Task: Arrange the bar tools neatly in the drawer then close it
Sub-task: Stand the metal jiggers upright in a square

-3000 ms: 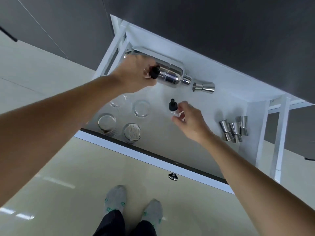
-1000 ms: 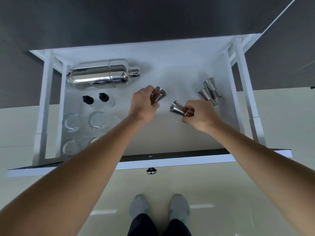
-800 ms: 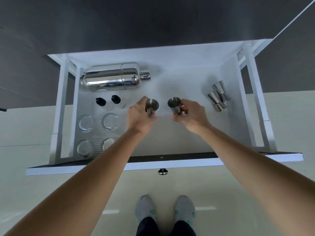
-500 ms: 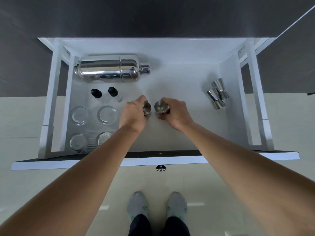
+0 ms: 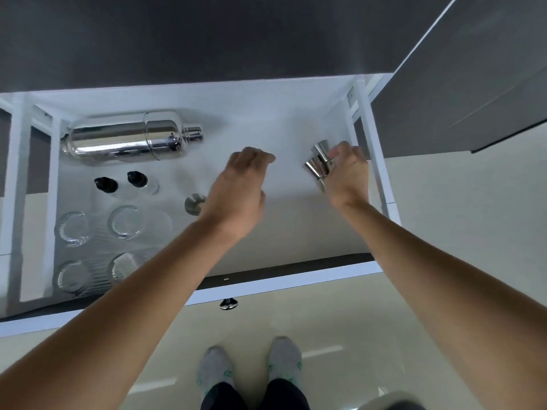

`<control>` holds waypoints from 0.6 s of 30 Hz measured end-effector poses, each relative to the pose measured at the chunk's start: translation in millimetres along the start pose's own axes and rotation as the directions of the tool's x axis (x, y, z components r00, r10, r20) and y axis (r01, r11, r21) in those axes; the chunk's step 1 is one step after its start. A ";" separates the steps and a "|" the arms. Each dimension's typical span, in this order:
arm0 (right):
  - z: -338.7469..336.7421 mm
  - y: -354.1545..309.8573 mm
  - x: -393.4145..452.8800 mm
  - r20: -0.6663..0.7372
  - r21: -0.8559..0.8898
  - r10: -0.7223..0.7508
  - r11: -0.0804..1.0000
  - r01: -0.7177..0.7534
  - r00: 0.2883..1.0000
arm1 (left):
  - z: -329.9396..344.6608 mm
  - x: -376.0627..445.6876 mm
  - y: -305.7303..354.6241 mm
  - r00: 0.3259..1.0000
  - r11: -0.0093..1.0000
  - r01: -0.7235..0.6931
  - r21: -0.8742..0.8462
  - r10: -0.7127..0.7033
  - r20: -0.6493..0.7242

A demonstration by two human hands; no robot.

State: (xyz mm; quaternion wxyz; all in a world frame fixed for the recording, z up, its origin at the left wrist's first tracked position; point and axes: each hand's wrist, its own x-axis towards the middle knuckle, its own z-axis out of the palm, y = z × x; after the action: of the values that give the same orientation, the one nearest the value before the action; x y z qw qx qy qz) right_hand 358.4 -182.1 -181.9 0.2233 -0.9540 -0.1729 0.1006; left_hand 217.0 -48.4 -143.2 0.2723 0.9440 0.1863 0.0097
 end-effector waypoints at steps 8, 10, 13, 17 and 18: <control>-11.7 9.6 27.9 0.218 -0.050 0.044 0.998 -0.033 0.975 | 93.7 58.9 41.8 0.943 0.976 -0.153 0.153 0.097 0.319; -10.8 11.8 36.7 0.286 -0.042 0.020 0.999 -0.009 0.958 | 98.0 66.2 41.7 0.947 0.972 -0.126 0.198 0.059 0.315; -6.5 16.1 48.2 0.386 -0.067 -0.068 0.993 0.102 0.920 | 101.1 68.7 34.3 0.956 0.959 -0.115 0.257 0.036 0.292; 3.9 21.6 50.4 0.381 -0.029 -0.110 0.991 0.131 0.918 | 105.6 51.2 24.1 0.943 0.941 -0.114 0.318 0.002 0.333; 6.2 23.7 48.7 0.375 -0.043 -0.110 0.990 0.136 0.921 | 104.3 44.7 24.1 0.935 0.939 -0.127 0.319 0.006 0.355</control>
State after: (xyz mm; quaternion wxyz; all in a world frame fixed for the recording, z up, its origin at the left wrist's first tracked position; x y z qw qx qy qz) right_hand 408.3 -181.4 -203.9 0.1600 -0.9119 -0.2750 0.2591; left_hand 279.4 -104.5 -223.3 0.1352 0.9690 0.1015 -0.1804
